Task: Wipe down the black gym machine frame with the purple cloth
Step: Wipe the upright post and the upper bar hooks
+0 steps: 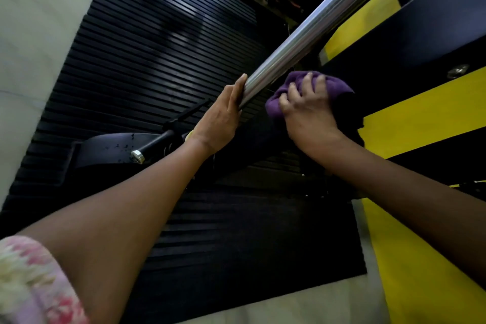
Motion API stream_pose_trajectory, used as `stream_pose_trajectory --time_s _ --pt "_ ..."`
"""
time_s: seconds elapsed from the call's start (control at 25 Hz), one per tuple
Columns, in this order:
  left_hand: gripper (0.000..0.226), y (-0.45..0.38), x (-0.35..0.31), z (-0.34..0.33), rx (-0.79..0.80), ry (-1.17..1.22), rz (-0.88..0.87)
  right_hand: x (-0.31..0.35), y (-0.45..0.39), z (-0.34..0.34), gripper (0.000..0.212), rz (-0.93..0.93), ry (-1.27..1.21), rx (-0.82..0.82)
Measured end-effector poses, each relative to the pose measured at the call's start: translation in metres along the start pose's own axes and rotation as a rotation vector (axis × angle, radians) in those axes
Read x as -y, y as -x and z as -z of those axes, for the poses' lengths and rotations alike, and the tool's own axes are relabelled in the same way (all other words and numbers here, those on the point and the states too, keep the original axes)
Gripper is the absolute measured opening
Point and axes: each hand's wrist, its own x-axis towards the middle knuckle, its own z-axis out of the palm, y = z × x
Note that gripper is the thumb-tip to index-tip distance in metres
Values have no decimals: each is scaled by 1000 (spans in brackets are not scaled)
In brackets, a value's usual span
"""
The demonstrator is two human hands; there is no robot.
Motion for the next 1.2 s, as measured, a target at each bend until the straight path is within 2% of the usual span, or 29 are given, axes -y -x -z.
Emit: stream_pose_trajectory --time_s 0.12,0.28,0.36,0.44,0.52,0.56,0.64,0.68,0.76,1.0,1.08,1.2 --pt "79 9 15 -7 1 -5 -5 38 -29 -12 46 70 57 60" --pt "72 16 20 -7 35 50 18 68 -31 -34 39 438 31 82" --pt "71 22 27 -2 119 38 49 65 -31 -43 38 506 -26 57" --pt "75 45 47 5 246 -84 158 69 -36 -45 38 366 -56 56" --pt "82 84 75 16 419 -347 274 85 -41 -46 40 233 -21 69" --pt "87 104 85 22 555 -508 328 97 -42 -48 41 230 -3 83" --pt "94 133 98 29 856 -823 396 115 -44 -58 43 341 -19 109" --pt "96 139 101 31 949 -931 374 118 -44 -63 43 408 -55 118" --pt "98 140 102 30 1019 -1021 320 116 -45 -66 41 455 -95 134" --pt "108 126 104 34 1158 -974 368 144 -75 -63 47 158 77 150" --pt "114 122 106 33 1185 -942 409 172 -88 -76 48 227 64 185" --pt "120 120 107 33 1180 -855 466 196 -87 -104 39 497 65 192"
